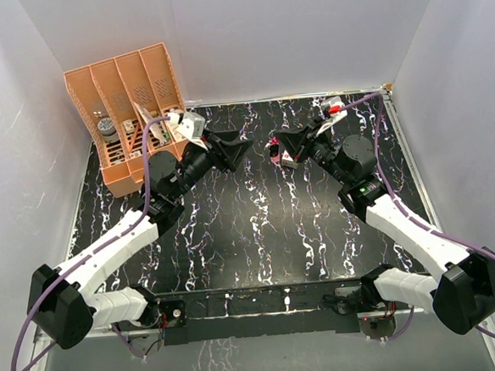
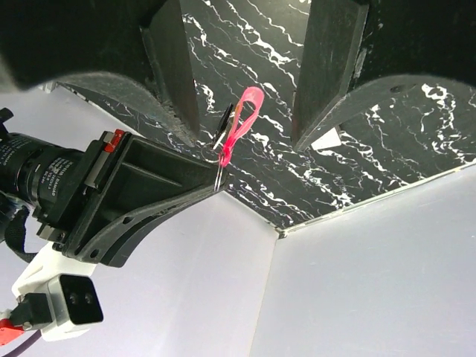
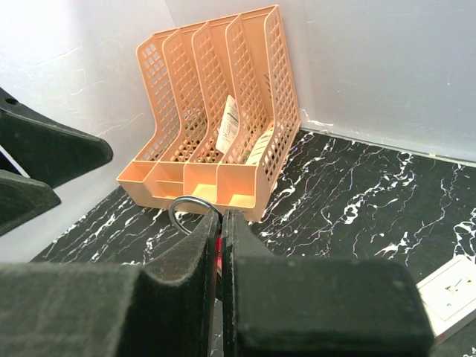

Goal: Put the keys on the keyring

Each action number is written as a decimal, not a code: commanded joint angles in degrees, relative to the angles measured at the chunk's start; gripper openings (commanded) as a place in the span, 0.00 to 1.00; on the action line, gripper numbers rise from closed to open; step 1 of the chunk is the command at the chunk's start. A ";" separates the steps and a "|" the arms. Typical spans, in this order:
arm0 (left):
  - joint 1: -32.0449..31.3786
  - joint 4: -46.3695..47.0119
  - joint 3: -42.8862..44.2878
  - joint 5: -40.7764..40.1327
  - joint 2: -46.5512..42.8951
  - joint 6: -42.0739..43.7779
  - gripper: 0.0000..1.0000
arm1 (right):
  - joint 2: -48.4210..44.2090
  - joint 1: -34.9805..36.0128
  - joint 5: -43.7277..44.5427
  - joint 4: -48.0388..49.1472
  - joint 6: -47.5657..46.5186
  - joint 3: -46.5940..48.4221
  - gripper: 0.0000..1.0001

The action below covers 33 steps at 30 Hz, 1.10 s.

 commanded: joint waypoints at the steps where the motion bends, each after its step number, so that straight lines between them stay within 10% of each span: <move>1: -0.41 6.39 0.73 3.27 2.19 -0.40 0.50 | -0.80 -0.07 0.83 1.99 2.83 2.26 0.00; 33: -2.66 9.62 5.55 6.16 10.45 -0.23 0.36 | 0.73 -0.06 -1.83 3.95 5.06 2.87 0.00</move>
